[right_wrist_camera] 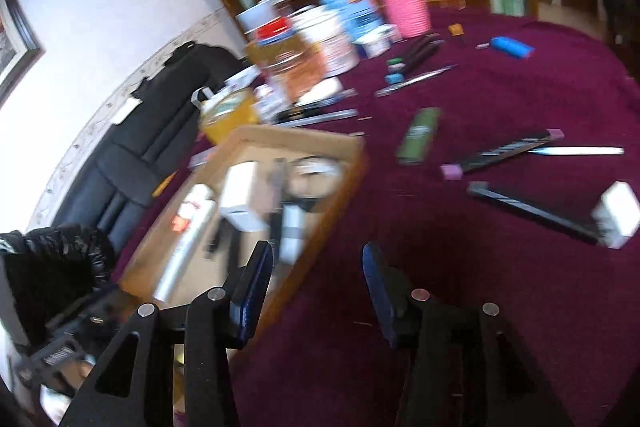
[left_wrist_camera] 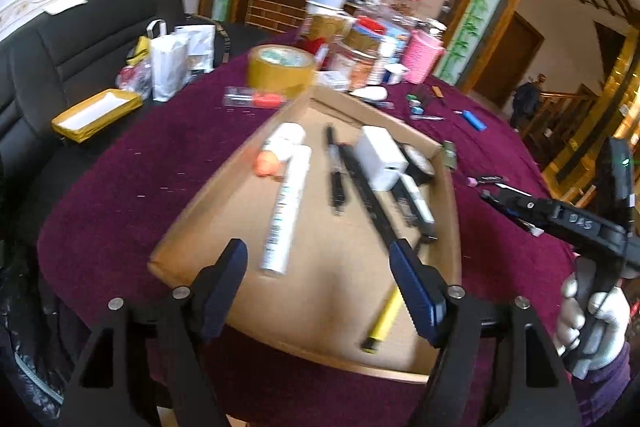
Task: Organize rigid objects
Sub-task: 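Lower the black red-tipped marker into the tray and open the right tool, then move the right tool to the white square charger while the left tool reaches a black pen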
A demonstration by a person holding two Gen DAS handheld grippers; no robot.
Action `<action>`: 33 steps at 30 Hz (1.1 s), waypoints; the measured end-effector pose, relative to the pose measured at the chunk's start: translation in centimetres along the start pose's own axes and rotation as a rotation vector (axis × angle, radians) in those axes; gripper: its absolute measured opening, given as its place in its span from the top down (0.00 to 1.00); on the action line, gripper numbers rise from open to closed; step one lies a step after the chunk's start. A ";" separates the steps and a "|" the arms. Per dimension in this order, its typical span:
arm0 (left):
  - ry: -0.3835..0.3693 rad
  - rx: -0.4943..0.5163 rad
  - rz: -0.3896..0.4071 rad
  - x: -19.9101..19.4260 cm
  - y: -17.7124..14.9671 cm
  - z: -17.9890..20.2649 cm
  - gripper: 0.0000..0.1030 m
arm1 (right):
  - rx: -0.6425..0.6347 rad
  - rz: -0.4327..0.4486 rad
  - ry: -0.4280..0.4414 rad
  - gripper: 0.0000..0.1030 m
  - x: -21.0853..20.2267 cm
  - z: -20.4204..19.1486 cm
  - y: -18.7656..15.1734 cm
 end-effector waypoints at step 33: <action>-0.221 0.173 -0.162 1.7 -5.5 12.4 0.27 | 0.065 -0.228 0.024 0.42 1.5 11.2 -0.8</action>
Point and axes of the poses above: each gripper's, at about its wrist camera, not at the fingertips, and x roughly the way its jaws point, z to its right, y to its top, the point moved 2 cm from there along x, roughly the way its jaws point, and after that the axes turned 5 degrees about z, right-handed, at the moved point
